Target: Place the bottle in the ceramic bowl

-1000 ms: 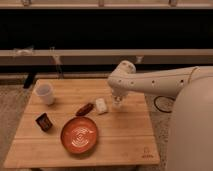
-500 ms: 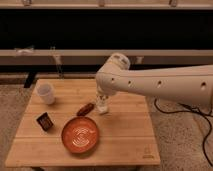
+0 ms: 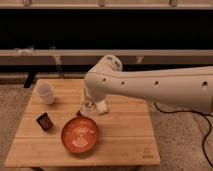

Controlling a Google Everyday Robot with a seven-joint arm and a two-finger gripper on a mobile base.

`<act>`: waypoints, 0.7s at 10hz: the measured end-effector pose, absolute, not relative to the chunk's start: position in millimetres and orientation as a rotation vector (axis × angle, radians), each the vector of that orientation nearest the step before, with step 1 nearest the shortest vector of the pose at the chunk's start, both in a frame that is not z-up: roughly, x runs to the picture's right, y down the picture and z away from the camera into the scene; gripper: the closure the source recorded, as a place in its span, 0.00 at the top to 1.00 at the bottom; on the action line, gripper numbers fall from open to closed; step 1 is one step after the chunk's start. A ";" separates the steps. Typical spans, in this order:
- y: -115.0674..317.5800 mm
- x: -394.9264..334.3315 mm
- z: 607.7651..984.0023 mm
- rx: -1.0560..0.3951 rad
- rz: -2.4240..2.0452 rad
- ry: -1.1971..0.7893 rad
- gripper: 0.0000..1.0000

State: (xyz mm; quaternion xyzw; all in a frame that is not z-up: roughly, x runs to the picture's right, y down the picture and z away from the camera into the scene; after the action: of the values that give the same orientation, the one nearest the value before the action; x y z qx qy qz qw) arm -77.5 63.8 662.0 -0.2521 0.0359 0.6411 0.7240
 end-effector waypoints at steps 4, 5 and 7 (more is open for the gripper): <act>102.7 -95.5 654.7 -0.733 1.299 0.199 0.20; 112.1 -94.6 655.5 -0.769 1.271 0.235 0.31; 125.9 -99.1 658.5 -0.859 1.220 0.269 0.52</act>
State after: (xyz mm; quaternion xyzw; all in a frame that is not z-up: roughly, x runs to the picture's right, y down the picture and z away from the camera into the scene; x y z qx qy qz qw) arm -99.1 125.9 658.5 -0.3894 0.1218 0.5534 0.7261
